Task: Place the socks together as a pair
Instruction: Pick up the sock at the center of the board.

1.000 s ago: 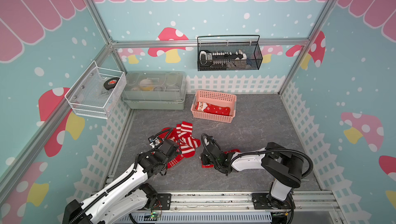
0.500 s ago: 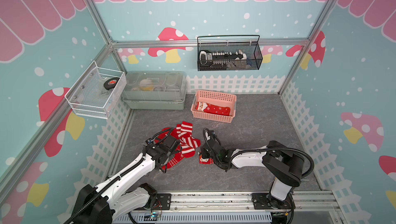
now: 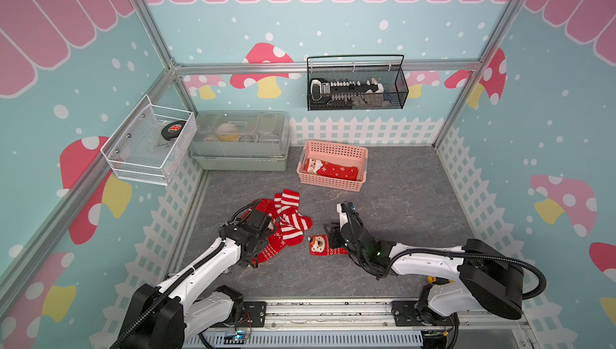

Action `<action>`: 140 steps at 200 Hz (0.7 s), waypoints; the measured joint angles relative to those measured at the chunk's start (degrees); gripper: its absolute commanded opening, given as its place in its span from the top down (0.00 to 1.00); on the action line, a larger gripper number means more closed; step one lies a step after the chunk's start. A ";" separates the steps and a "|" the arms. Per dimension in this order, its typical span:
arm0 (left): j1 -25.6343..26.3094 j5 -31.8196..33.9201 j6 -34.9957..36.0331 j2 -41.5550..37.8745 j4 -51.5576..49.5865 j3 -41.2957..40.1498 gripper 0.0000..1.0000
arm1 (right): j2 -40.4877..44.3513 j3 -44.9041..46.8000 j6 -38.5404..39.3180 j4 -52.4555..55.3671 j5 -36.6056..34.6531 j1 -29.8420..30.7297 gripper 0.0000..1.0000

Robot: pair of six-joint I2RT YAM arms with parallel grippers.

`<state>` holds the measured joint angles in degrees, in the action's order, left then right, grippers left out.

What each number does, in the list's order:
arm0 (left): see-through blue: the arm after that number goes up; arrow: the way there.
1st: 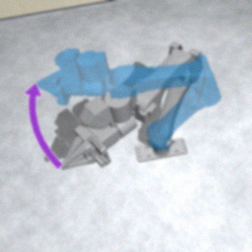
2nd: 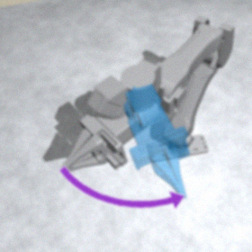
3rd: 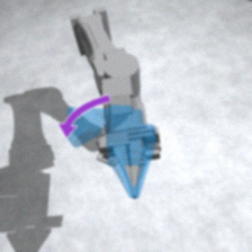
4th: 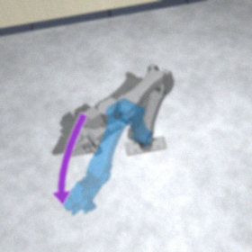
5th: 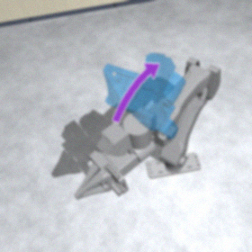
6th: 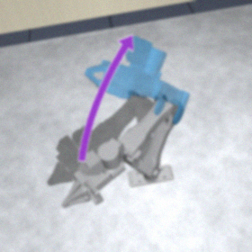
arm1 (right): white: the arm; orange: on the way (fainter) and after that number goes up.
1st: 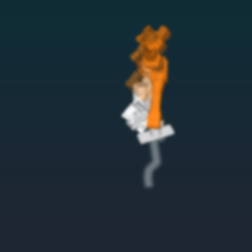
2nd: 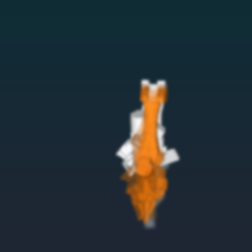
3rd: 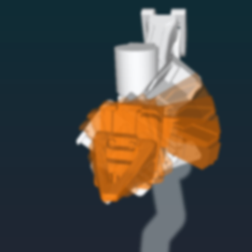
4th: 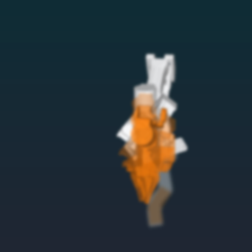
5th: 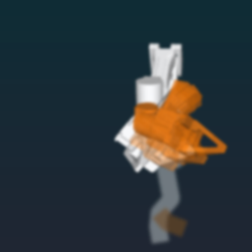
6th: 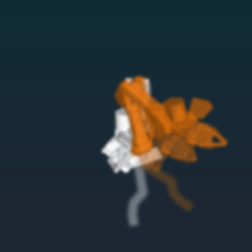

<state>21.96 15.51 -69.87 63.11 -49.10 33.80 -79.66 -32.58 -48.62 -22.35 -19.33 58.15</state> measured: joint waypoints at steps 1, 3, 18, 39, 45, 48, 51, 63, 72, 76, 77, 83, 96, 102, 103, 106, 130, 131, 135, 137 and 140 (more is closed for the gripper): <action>-0.07 -0.02 0.02 0.00 0.11 -0.09 0.26 | 0.04 0.02 0.00 0.00 -0.04 0.00 0.66; -0.13 -0.09 0.02 -0.02 0.26 -0.22 0.26 | 0.20 0.11 0.00 0.00 -0.22 0.02 0.66; -0.33 -0.74 0.26 -0.11 1.44 -1.42 0.26 | 1.07 0.61 0.22 -0.02 -0.96 0.02 0.66; -0.55 -1.57 0.44 -0.26 2.75 -3.15 0.26 | 1.81 1.25 0.35 0.02 -1.90 0.02 0.66; -0.61 -1.77 0.44 -0.24 2.95 -3.45 0.26 | 1.99 1.42 0.35 0.09 -2.16 0.02 0.66; -0.63 -1.88 0.46 -0.22 3.02 -3.54 0.26 | 2.08 1.51 0.35 0.15 -2.29 0.02 0.66; -0.68 -1.90 0.46 -0.20 3.10 -3.63 0.26 | 2.16 1.57 0.35 0.20 -2.38 0.02 0.66; -0.90 -2.08 0.68 0.07 3.52 -3.67 0.27 | 2.60 1.97 0.35 0.42 -2.80 0.02 0.66; -1.01 -2.14 0.74 0.33 3.96 -3.67 0.28 | 2.93 2.23 0.35 0.50 -3.06 0.02 0.66; -1.05 -2.29 0.76 0.48 4.22 -3.67 0.28 | 3.08 2.34 0.35 0.59 -3.21 0.02 0.66; -1.07 -2.36 0.81 0.52 4.28 -3.67 0.28 | 3.13 2.38 0.35 0.59 -3.26 0.02 0.66; -1.11 -2.62 0.87 0.76 4.66 -3.67 0.30 | 3.32 2.51 0.35 0.70 -3.45 0.02 0.66; -1.20 -3.48 1.09 1.33 5.62 -3.67 0.36 | 3.82 2.84 0.35 0.94 -4.02 0.02 0.66; -1.22 -3.78 1.09 1.62 5.95 -3.67 0.39 | 4.11 2.99 0.35 1.03 -4.24 0.02 0.66; -1.22 -3.87 1.14 1.68 6.05 -3.67 0.39 | 4.15 2.99 0.35 1.05 -4.26 0.02 0.66; -1.22 -4.04 1.29 1.81 6.19 -3.67 0.40 | 4.31 3.08 0.35 1.14 -4.37 0.02 0.66; -1.27 -5.16 1.44 2.36 6.91 -3.67 0.52 | 5.46 3.37 0.35 1.84 -5.25 0.02 0.66; -1.27 -5.20 1.51 2.36 6.91 -3.67 0.52 | 5.51 3.39 0.35 1.86 -5.27 0.02 0.66; -1.27 -5.27 1.62 2.34 6.99 -3.67 0.54 | 5.68 3.39 0.35 1.92 -5.33 0.02 0.66; -1.27 -5.31 1.57 2.34 6.99 -3.67 0.56 | 5.75 3.39 0.35 1.92 -5.35 0.02 0.66; -1.27 -5.42 1.79 2.32 7.04 -3.67 0.58 | 5.90 3.39 0.35 1.97 -5.38 0.02 0.66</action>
<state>20.69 10.09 -68.07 65.43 -42.06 30.13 -73.76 -29.19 -48.27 -20.38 -24.71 58.17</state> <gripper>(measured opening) 0.481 0.342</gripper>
